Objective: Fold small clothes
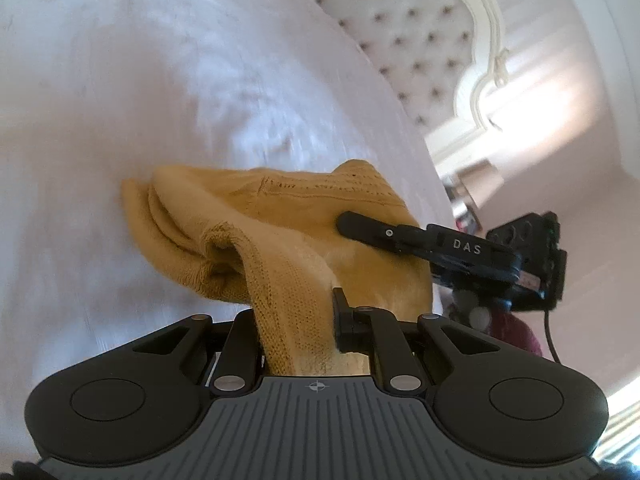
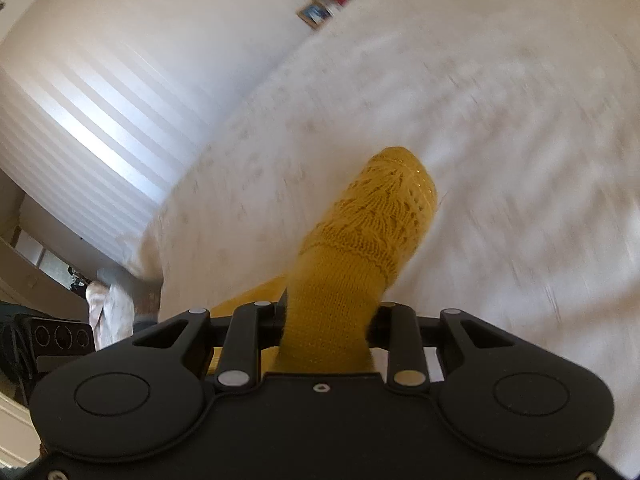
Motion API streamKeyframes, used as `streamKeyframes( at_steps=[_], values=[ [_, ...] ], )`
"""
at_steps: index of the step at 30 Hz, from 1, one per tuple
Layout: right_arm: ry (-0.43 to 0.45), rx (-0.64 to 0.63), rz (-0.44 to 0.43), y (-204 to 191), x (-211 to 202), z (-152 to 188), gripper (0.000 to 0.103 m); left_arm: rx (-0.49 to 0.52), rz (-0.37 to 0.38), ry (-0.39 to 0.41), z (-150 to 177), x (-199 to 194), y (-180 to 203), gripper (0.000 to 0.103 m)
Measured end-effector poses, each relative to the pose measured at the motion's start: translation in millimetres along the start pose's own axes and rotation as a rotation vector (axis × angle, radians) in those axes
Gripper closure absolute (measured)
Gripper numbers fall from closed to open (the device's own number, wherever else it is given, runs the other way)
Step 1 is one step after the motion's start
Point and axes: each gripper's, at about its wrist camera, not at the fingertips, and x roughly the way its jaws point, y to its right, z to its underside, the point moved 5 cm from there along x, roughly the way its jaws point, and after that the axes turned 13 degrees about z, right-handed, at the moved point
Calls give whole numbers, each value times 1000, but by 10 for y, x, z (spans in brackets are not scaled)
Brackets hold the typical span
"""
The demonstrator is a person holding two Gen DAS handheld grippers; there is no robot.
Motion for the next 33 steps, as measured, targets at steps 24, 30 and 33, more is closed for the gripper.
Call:
streamKeyframes(
  at_steps=[24, 30, 33],
  values=[
    [236, 46, 277, 540, -571, 958, 39, 343, -314, -40, 815, -144, 192, 51],
    [260, -1, 293, 438, -492, 993, 39, 378, -377, 16, 410, 89, 107, 43],
    [268, 1, 287, 422, -480, 994, 39, 314, -397, 18, 225, 246, -86, 43]
  ],
)
